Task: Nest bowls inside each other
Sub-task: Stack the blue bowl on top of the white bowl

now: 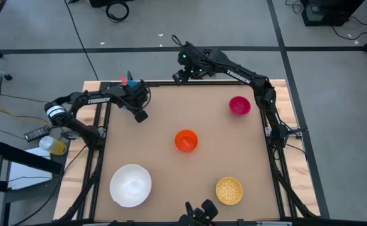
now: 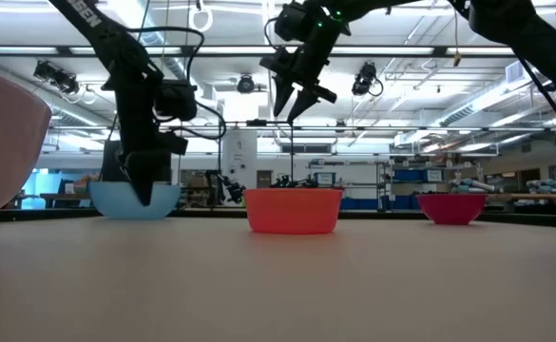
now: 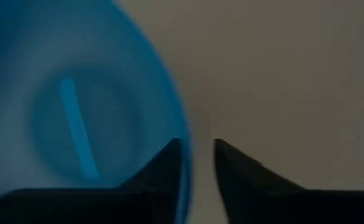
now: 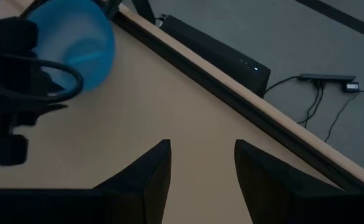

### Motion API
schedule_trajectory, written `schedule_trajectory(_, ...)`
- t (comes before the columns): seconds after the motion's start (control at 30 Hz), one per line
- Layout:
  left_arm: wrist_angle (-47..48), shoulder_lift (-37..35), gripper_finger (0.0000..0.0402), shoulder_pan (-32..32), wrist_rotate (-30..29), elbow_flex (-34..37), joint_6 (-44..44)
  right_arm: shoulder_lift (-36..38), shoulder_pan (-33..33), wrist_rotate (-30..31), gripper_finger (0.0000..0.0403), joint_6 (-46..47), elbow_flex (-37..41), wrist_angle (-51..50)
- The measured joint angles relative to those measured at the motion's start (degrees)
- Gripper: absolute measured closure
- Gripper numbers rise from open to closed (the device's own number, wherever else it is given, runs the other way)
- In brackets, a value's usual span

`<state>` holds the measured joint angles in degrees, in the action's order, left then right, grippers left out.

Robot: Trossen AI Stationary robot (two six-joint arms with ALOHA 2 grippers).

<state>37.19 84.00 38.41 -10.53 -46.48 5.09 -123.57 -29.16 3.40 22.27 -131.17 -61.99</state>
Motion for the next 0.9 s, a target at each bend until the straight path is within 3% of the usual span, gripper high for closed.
schedule_trajectory(0.1, 0.1, -0.3, 0.0385, -0.3, -0.3, 0.0, 0.1, 0.0, 0.0, -0.3, 0.0220, -0.9, 0.0, -0.4)
schedule_trajectory(0.2, 1.7, -2.5, 0.0392, -2.1, 0.0, -0.5, 1.8, 0.0, -0.2, -1.2, 0.0220, -2.0, 0.0, -1.6)
schedule_trajectory(0.4, 5.3, -8.2, 0.0397, -11.5, 0.1, -4.7, 13.8, 0.0, -1.6, -10.4, 0.0220, -8.2, 0.0, -7.9)
schedule_trajectory(0.57, 7.0, -9.1, 0.0398, -22.2, -1.2, -6.9, 23.3, 1.1, -1.5, -5.7, 0.0220, -11.7, 0.0, -8.8)
schedule_trajectory(0.7, 7.5, -7.4, 0.0399, -29.5, -9.5, -7.0, 28.6, 1.3, -0.2, -1.9, 0.0220, -13.3, -0.1, -7.1)
schedule_trajectory(0.77, 7.4, -7.0, 0.0399, -31.9, -12.7, -7.0, 29.9, 1.2, 0.9, -1.7, 0.0220, -16.0, -0.1, -7.1)
schedule_trajectory(0.9, 6.6, -7.0, 0.0399, -34.6, -13.7, -7.4, 30.3, 1.2, 3.4, -1.5, 0.0220, -25.7, -0.1, -7.1)
